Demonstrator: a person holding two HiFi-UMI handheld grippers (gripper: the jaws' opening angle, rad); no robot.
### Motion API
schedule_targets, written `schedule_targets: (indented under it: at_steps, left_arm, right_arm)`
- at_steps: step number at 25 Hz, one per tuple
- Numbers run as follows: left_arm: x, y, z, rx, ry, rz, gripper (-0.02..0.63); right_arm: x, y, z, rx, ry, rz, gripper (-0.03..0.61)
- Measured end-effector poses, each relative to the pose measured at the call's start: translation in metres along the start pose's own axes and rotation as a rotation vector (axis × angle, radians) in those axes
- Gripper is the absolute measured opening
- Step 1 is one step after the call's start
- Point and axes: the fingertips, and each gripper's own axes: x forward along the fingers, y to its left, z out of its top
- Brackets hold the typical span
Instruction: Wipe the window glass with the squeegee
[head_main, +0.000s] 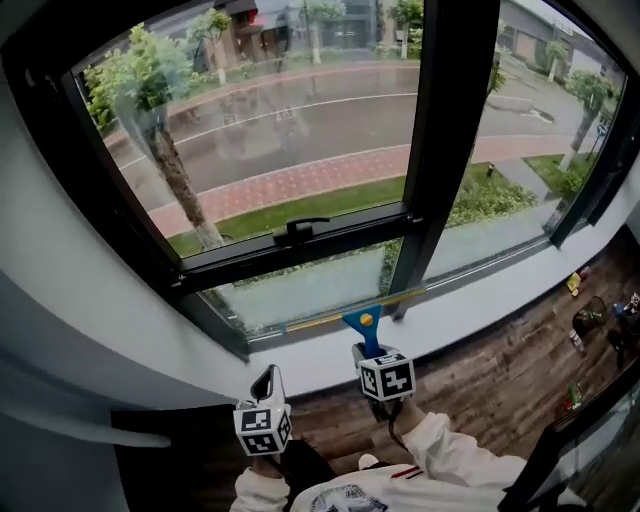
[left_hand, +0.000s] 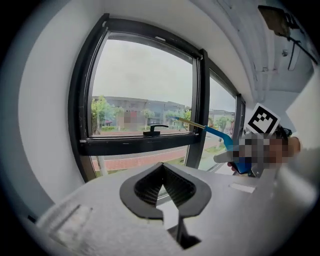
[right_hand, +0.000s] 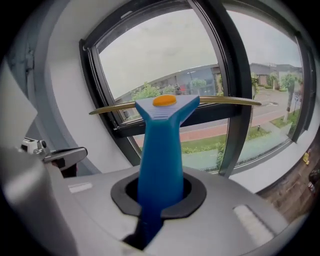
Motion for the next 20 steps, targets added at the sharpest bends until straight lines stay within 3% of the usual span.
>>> schedule_targets:
  at_steps: [4, 11, 15, 20]
  left_arm:
    - [-0.046, -0.039, 0.004, 0.008, -0.037, 0.004, 0.000]
    - [-0.100, -0.067, 0.010, 0.050, -0.063, -0.010, 0.000]
    - [-0.108, -0.067, 0.006, 0.059, -0.086, -0.005, 0.000]
    - [-0.131, -0.060, -0.007, 0.039, -0.099, 0.025, 0.000]
  right_arm:
    - [-0.062, -0.009, -0.026, 0.041, -0.014, 0.069, 0.032]
    - [-0.146, 0.000, -0.034, 0.000, -0.114, 0.063, 0.032]
    - [-0.159, 0.014, -0.044, -0.008, -0.155, 0.070, 0.032]
    - [-0.164, 0.037, -0.066, -0.038, -0.132, 0.090, 0.032]
